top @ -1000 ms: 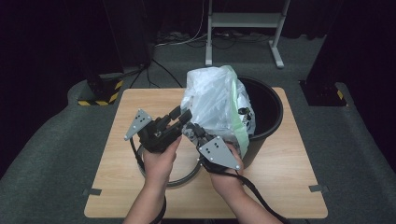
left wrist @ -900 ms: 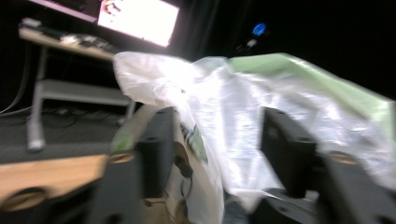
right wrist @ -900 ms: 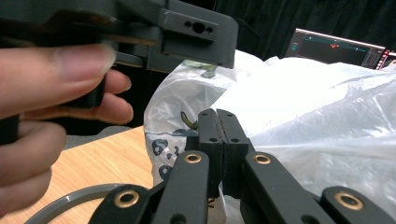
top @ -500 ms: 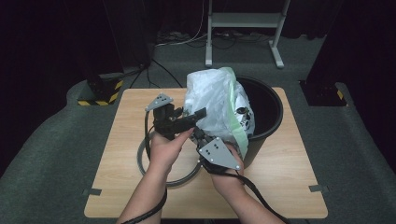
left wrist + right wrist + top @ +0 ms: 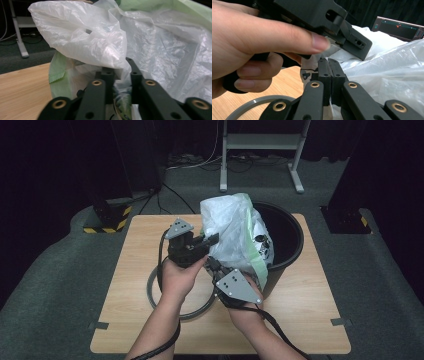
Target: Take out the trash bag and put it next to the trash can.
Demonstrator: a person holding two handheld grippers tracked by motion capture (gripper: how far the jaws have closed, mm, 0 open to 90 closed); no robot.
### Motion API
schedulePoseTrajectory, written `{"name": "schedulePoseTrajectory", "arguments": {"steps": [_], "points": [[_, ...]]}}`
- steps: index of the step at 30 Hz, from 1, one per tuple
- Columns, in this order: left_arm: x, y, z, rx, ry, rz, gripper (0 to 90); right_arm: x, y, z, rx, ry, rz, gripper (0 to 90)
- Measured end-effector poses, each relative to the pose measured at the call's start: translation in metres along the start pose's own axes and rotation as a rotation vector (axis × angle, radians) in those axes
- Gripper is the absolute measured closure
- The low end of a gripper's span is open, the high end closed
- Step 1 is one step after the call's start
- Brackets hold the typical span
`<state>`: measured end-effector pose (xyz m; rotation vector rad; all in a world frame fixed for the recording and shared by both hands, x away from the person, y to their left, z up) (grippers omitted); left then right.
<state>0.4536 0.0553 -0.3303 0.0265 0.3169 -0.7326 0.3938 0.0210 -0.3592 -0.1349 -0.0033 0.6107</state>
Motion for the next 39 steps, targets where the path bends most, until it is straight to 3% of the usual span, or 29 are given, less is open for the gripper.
{"name": "schedulePoseTrajectory", "arguments": {"steps": [2,8,16,22,26,28,35,39], "points": [[0.0,0.003,0.0,-0.007,-0.008,0.008,88.8,0.0,0.0,0.0,-0.002,-0.001,0.002,88.2],[0.0,0.009,0.0,-0.107,-0.061,-0.007,89.6,-0.011,-0.004,0.011,0.022,-0.025,0.01,74.6],[0.001,0.011,0.0,-0.097,-0.12,0.025,89.6,-0.036,-0.019,0.042,0.04,-0.1,-0.006,66.8],[0.003,0.01,0.001,-0.105,-0.139,0.028,89.6,-0.062,-0.052,0.067,0.044,-0.146,-0.066,62.5],[0.003,0.01,0.002,-0.099,-0.147,0.037,89.7,-0.075,-0.074,0.073,0.064,-0.159,-0.108,60.8],[0.003,0.01,0.002,-0.099,-0.152,0.042,89.7,-0.085,-0.091,0.075,0.047,-0.169,-0.154,60.1],[0.003,0.008,0.003,-0.095,-0.173,0.047,89.7,-0.106,-0.137,0.064,0.065,-0.131,-0.241,57.6],[0.003,0.007,0.001,-0.088,-0.178,0.052,89.7,-0.118,-0.158,0.047,0.056,-0.093,-0.287,56.6]]}}
Point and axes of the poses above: each handheld gripper's, and its own axes: x roughly forward along the jaws, z roughly out of its top, y roughly to its left, the point moved 10 cm from there along x, roughly forward along the jaws, and after that the axes turned 8 degrees about x, right-handed, at the moved point
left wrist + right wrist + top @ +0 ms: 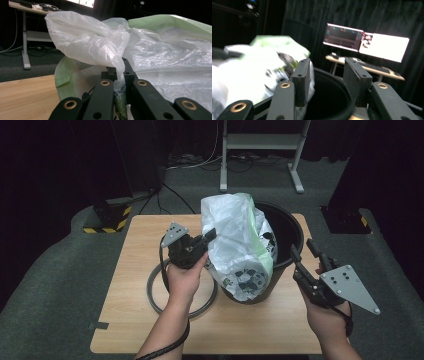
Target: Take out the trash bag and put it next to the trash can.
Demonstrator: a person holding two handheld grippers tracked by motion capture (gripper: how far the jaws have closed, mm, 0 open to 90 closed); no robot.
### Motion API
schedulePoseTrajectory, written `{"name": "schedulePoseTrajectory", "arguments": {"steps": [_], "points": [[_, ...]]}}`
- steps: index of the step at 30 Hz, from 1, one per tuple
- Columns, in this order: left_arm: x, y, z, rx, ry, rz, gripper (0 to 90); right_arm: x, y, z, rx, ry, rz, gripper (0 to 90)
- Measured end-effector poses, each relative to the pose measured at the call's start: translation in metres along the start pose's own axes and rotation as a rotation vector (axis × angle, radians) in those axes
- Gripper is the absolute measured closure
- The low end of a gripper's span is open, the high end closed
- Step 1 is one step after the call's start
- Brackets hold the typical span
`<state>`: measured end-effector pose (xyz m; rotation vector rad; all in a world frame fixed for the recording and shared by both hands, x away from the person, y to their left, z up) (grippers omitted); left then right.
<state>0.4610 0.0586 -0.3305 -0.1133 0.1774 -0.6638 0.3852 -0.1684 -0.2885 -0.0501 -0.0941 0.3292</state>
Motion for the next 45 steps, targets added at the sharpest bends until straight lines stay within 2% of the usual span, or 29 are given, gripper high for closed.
{"name": "schedulePoseTrajectory", "arguments": {"steps": [5,11,13,14,16,20,22,25,26,32,35,39,45], "points": [[0.0,0.0,0.001,0.006,-0.011,0.008,89.7,-0.006,-0.026,-0.03,-0.004,0.063,-0.047,53.6],[0.001,-0.005,0.007,0.022,-0.027,-0.001,89.7,-0.009,-0.044,-0.069,0.011,0.137,-0.077,43.5],[0.001,-0.007,0.01,0.031,-0.035,-0.003,89.7,-0.008,-0.049,-0.084,0.006,0.169,-0.079,40.9],[0.001,-0.008,0.01,0.034,-0.037,-0.002,89.7,-0.007,-0.052,-0.096,0.009,0.199,-0.077,36.9],[0.0,-0.009,0.012,0.041,-0.047,-0.004,89.7,-0.006,-0.058,-0.116,0.031,0.24,-0.088,29.9],[0.0,-0.01,0.013,0.05,-0.064,-0.003,89.7,-0.005,-0.069,-0.153,0.061,0.304,-0.083,23.3],[0.0,-0.01,0.014,0.045,-0.077,-0.005,89.7,-0.004,-0.077,-0.172,0.095,0.357,-0.12,21.9],[0.0,-0.011,0.016,0.052,-0.098,-0.015,89.7,-0.005,-0.082,-0.194,0.152,0.408,-0.122,18.3],[0.0,-0.012,0.017,0.056,-0.102,-0.02,89.7,-0.006,-0.083,-0.204,0.169,0.442,-0.112,16.9],[-0.001,-0.016,0.025,0.07,-0.13,-0.029,89.7,-0.013,-0.078,-0.246,0.181,0.577,-0.09,15.2],[-0.001,-0.018,0.03,0.066,-0.146,-0.035,89.7,-0.016,-0.077,-0.26,0.169,0.618,-0.1,15.2],[-0.001,-0.022,0.037,0.081,-0.16,-0.042,89.7,-0.021,-0.077,-0.271,0.11,0.641,-0.099,15.2],[-0.001,-0.029,0.047,0.091,-0.188,-0.054,89.7,-0.024,-0.081,-0.275,0.102,0.654,-0.105,15.2]]}}
Point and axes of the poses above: each handheld gripper's, and its own axes: x roughly forward along the jaws, z roughly out of its top, y roughly to its left, the point moved 10 cm from there along x, roughly forward along the jaws, and after that the axes turned 8 degrees about x, right-handed, at the moved point
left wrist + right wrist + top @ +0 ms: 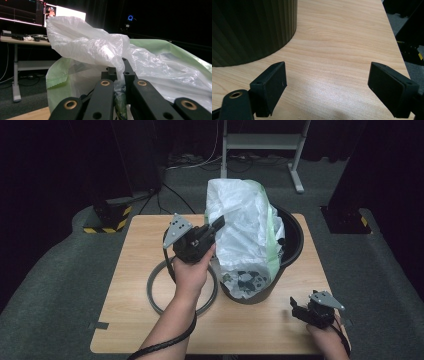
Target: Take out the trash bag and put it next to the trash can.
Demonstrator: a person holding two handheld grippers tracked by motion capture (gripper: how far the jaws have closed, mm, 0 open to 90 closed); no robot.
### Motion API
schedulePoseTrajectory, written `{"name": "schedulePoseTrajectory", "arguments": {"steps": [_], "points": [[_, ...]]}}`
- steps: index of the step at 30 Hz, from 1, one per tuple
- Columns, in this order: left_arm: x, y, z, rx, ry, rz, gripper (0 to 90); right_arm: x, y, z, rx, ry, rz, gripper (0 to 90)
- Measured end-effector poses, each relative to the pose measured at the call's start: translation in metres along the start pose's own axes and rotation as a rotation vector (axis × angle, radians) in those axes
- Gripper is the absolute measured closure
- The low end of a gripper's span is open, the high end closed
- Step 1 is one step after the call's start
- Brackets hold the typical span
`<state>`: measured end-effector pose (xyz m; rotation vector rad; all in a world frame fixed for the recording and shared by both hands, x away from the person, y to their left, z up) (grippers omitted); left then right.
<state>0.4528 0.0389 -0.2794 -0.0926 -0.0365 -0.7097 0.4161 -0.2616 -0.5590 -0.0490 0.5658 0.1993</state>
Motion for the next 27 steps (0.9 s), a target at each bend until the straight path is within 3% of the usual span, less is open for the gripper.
{"name": "schedulePoseTrajectory", "arguments": {"steps": [13,27], "points": [[0.015,-0.008,0.019,0.046,-0.024,-0.002,89.8,0.002,0.009,0.001,-0.017,0.005,0.032,15.2],[0.018,-0.013,0.045,0.085,-0.088,0.002,89.8,0.001,0.005,0.004,-0.001,-0.006,0.023,15.2]]}}
Point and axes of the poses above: each handheld gripper's, and its own axes: x roughly forward along the jaws, z roughly out of its top, y roughly to its left, the point moved 10 cm from there along x, roughly forward along the jaws, and after that the axes turned 8 degrees about x, right-handed, at the moved point
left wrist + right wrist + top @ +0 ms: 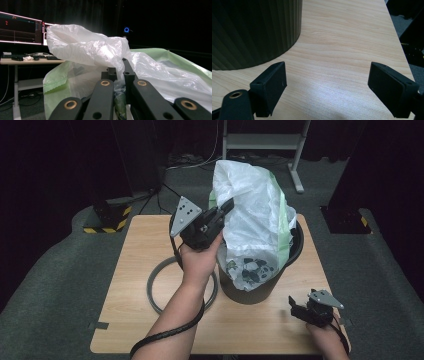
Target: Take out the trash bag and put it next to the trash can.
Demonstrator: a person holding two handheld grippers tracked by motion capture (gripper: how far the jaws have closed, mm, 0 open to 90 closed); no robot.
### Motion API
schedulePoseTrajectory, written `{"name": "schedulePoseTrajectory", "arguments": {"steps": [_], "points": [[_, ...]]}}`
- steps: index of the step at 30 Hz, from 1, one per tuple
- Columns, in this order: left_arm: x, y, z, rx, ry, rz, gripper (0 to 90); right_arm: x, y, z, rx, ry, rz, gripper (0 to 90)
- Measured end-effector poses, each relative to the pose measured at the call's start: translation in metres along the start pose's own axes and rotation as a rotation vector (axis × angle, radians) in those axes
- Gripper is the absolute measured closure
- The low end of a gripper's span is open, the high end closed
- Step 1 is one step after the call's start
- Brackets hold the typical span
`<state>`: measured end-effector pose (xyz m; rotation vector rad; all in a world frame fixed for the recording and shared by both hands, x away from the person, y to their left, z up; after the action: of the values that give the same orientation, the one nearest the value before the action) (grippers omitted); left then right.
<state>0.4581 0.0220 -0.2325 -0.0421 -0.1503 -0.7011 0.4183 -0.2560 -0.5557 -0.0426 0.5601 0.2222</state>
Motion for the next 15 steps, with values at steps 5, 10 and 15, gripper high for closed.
{"name": "schedulePoseTrajectory", "arguments": {"steps": [5,10,15], "points": [[-0.003,0.002,0.01,0.014,-0.018,0.007,89.8,0.0,0.002,0.0,-0.005,0.0,0.002,15.2],[-0.007,0.002,0.019,0.024,-0.035,0.012,89.7,0.002,0.001,-0.001,-0.005,0.005,0.0,15.2],[-0.015,0.007,0.031,0.031,-0.063,0.029,89.8,0.002,0.002,-0.001,-0.005,0.004,-0.003,15.1]]}}
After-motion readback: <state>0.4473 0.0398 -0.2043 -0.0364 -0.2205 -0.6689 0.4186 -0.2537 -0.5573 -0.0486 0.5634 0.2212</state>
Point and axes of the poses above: each handheld gripper's, and its own axes: x roughly forward along the jaws, z roughly out of its top, y roughly to its left, the point moved 10 cm from there along x, roughly forward along the jaws, and after that the axes turned 8 degrees about x, right-handed, at the moved point
